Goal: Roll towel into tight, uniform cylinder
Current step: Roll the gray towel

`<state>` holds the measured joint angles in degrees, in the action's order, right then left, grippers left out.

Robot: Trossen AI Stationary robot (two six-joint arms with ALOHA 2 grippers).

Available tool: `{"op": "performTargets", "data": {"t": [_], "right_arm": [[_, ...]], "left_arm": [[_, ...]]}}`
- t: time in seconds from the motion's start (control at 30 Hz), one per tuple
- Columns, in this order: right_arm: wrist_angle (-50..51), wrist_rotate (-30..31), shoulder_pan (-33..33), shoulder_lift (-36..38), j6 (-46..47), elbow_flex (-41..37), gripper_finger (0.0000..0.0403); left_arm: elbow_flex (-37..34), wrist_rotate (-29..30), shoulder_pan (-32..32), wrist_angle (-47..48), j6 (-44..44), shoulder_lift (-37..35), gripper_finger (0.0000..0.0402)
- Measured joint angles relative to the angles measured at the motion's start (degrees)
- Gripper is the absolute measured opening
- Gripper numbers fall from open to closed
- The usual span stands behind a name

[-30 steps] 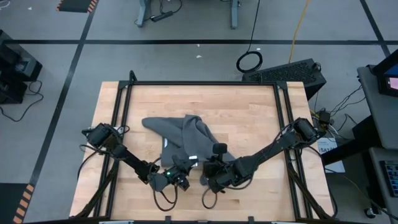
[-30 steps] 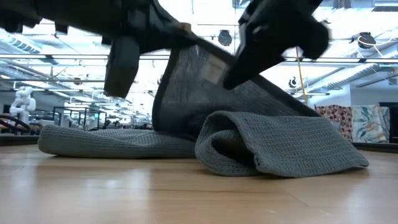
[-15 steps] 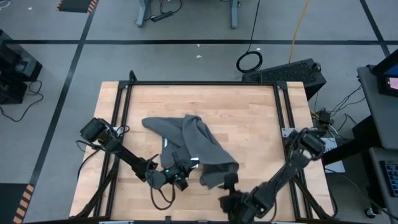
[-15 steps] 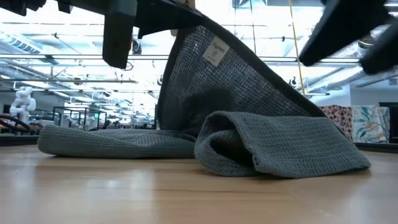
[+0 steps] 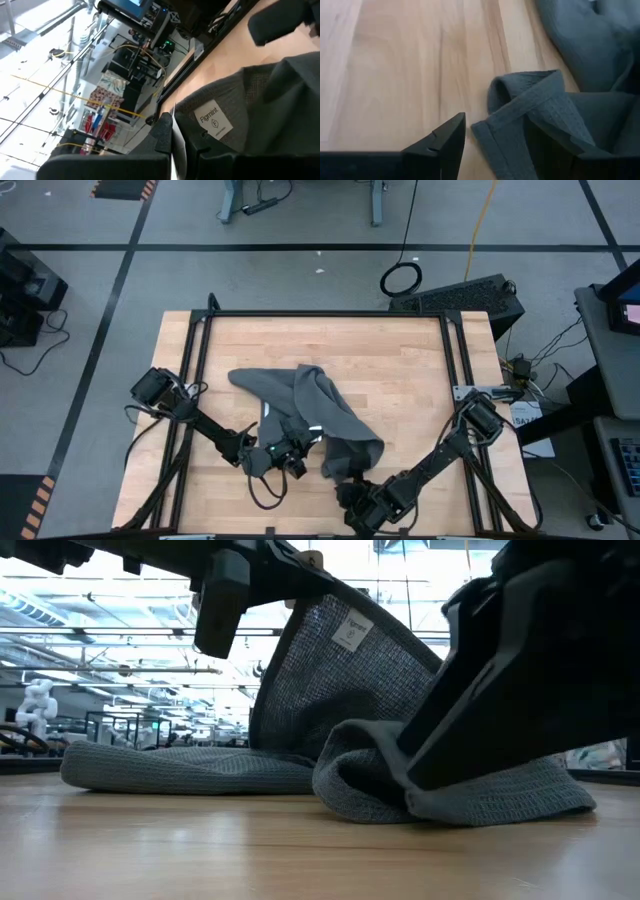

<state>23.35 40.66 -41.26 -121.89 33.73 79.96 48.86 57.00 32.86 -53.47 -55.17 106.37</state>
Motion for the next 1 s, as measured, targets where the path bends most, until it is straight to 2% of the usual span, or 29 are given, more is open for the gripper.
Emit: {"op": "performTargets", "data": {"t": [0.2,0.4,0.63,0.77,0.93,1.0], "right_arm": [[0.18,-3.89,1.21,-1.28,0.17,-0.02,0.0192],[-0.54,1.04,-0.14,-2.93,-1.07,-0.02,0.0192],[-0.41,2.27,-0.89,-4.02,-0.88,0.11,0.0182],[-0.34,1.52,-0.89,-4.07,-1.43,0.11,0.0130],[-0.52,-0.26,-0.89,-4.13,-2.99,0.11,0.0029],[0.19,-0.40,-0.88,-3.56,-4.16,0.04,0.0009]], "left_arm": [[0.00,-0.42,-0.15,0.02,1.94,0.00,0.0009],[0.00,-0.42,-0.17,0.02,1.98,0.00,0.0011],[0.00,-0.38,-0.22,0.04,2.00,0.00,0.0013],[0.00,-0.38,-0.22,0.07,2.33,0.00,0.0014],[0.00,-0.38,-0.22,0.05,2.38,0.02,0.0014],[0.00,-0.68,-0.22,0.04,2.81,0.02,0.0015]]}}
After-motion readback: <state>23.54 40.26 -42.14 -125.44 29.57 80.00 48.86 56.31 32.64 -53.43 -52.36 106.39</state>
